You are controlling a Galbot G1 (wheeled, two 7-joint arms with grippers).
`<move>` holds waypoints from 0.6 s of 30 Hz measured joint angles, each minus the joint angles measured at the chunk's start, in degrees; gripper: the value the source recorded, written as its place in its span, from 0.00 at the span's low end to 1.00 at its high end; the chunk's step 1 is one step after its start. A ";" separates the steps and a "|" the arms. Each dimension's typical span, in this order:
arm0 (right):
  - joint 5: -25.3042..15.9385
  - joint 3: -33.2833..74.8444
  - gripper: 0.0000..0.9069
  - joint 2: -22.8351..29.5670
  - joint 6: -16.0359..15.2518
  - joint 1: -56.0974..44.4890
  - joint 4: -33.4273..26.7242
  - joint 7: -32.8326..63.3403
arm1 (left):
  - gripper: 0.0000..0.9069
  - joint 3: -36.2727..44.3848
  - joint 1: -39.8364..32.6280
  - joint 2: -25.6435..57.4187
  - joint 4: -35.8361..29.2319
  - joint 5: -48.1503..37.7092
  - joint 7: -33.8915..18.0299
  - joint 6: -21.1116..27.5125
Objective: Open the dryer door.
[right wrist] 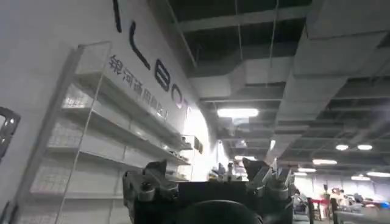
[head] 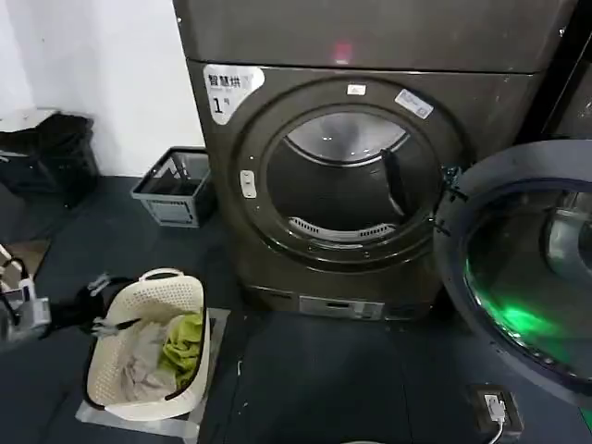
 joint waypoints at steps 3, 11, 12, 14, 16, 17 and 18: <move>0.02 -0.08 1.00 0.07 0.21 -0.12 -0.18 -0.11 | 1.00 -2.13 2.50 2.10 -0.43 0.63 2.26 0.57; 0.12 -0.03 1.00 0.17 0.25 -0.63 0.02 -0.46 | 1.00 -3.87 4.14 4.19 -0.39 4.03 5.31 1.95; 0.14 0.18 1.00 0.15 0.25 -0.79 -0.01 -0.46 | 1.00 -3.92 3.93 4.18 -0.02 5.22 6.44 1.78; 0.18 0.45 1.00 0.16 0.25 -1.12 -0.01 -0.55 | 1.00 -4.02 3.80 4.13 0.47 6.20 8.03 2.02; 0.27 0.70 1.00 0.34 0.26 -1.47 0.06 -0.65 | 1.00 -4.11 3.44 3.97 0.91 7.58 9.52 2.18; 0.44 0.85 1.00 0.39 0.30 -1.63 0.07 -0.67 | 1.00 -4.13 3.21 3.83 1.18 8.86 10.14 1.90; 0.56 1.05 1.00 0.39 0.34 -1.81 0.00 -0.67 | 1.00 -4.13 3.04 3.77 1.23 9.67 10.69 1.87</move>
